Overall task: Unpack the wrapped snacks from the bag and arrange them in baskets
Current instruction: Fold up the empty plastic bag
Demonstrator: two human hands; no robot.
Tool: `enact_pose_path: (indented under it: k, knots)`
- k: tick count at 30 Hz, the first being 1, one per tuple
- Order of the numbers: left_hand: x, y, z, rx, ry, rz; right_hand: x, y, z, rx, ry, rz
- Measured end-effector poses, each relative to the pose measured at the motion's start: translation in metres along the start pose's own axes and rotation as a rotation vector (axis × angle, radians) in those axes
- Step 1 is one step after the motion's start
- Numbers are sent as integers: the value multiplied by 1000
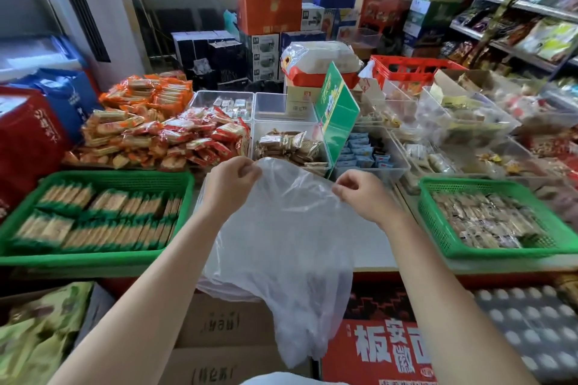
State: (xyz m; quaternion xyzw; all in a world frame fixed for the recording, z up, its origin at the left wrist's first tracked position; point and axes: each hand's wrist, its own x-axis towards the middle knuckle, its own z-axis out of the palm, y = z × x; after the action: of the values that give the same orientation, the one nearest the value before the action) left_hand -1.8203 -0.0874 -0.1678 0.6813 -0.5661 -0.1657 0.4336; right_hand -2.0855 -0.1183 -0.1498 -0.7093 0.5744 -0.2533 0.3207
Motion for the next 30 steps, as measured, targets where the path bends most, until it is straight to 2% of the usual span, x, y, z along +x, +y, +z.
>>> enact_pose_path:
  k: [4,7,10,12,14,17,18,20,24,27,30]
  knots:
    - [-8,0,-23,-110,-72,53,7,-16,12,72,198,-38]
    - [-23,8,-40,-242,-111,212,11,-28,20,147,247,-12]
    - [-33,25,-38,78,-207,450,14,-44,27,210,218,-22]
    - [-31,32,-25,262,-274,486,13,-57,31,264,190,-43]
    - [-27,32,-12,240,-237,437,11,-67,34,292,165,-57]
    - [-20,26,-9,58,-40,376,6,-75,33,346,154,-67]
    - [-19,26,-12,2,-21,334,2,-77,30,342,171,-95]
    - [-17,31,-20,-67,-32,230,-10,-82,21,257,175,-200]
    - [-9,49,-32,-155,-74,128,-28,-88,15,19,-35,-347]
    - [-8,64,-34,-297,-107,20,-24,-88,24,-72,48,-374]
    - [-12,73,-39,-462,-135,-49,-23,-92,26,-34,168,-420]
